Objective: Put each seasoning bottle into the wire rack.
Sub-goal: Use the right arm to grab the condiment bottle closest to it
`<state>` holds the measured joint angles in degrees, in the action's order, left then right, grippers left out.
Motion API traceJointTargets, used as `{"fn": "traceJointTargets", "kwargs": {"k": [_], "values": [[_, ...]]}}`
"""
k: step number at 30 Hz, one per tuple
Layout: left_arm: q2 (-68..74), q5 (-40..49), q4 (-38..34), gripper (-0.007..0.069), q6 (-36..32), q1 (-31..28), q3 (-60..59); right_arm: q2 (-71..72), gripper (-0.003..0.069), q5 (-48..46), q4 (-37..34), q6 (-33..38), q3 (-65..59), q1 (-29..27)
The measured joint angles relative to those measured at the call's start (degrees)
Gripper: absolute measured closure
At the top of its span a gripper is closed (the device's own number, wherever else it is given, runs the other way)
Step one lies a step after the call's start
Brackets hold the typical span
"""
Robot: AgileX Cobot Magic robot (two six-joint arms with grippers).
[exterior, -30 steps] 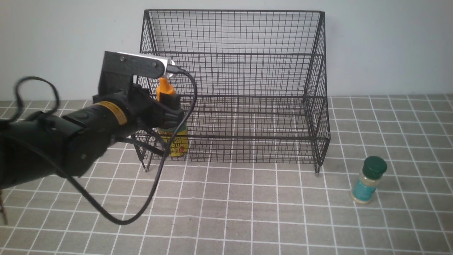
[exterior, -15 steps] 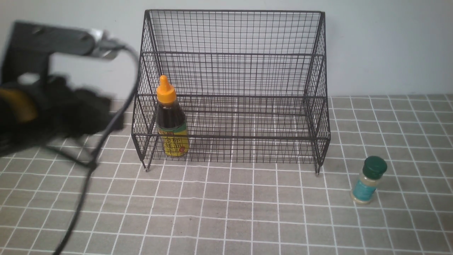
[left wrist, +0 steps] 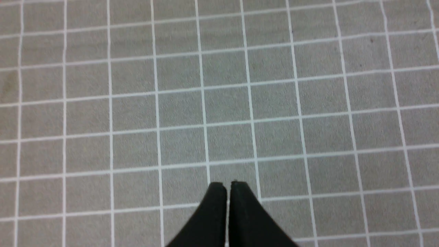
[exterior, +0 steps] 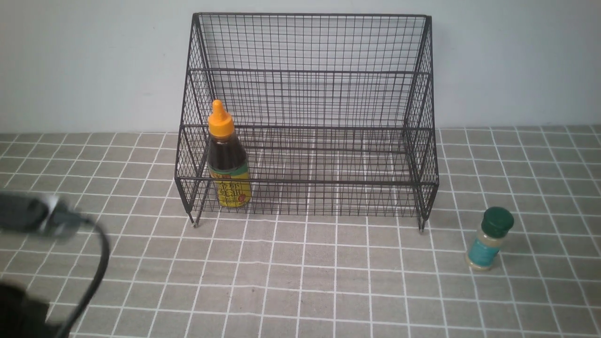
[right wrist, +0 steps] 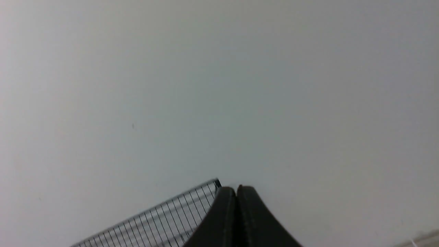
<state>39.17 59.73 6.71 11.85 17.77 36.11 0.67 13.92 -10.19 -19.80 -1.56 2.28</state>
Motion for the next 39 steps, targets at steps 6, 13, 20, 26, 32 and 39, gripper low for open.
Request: {"fn": "traceJointTargets", "kwargs": {"k": [6, 13, 20, 26, 32, 39], "values": [[-8.1, 0.1, -0.4, 0.0631, 0.2, 0.0, -6.1, -1.7, 0.0673, -9.6, 2.0, -5.4, 6.2, 0.1], [-14.6, 0.1, -0.5, 0.0631, 0.6, 0.0, -6.9, -28.0, 0.0673, -51.2, 9.0, 1.0, 36.0, 4.8], [-15.1, 0.5, -0.5, 0.0631, 0.7, 0.0, -6.9, -57.7, 0.0658, -78.1, 6.9, 10.0, 58.5, 7.4], [-15.1, 1.3, -0.5, 0.0631, 0.7, 0.0, -6.9, -77.5, 0.0529, -84.1, 6.6, 12.6, 69.8, 7.7], [-15.1, 2.8, -0.5, 0.0631, 0.7, 0.0, -6.9, -91.8, 0.0312, -84.4, 6.8, 14.1, 75.5, 9.6], [-15.1, 6.8, -0.3, 0.0631, 0.7, 0.0, -6.9, -100.7, 0.0116, -83.6, 10.7, 12.3, 76.3, 10.0]]}}
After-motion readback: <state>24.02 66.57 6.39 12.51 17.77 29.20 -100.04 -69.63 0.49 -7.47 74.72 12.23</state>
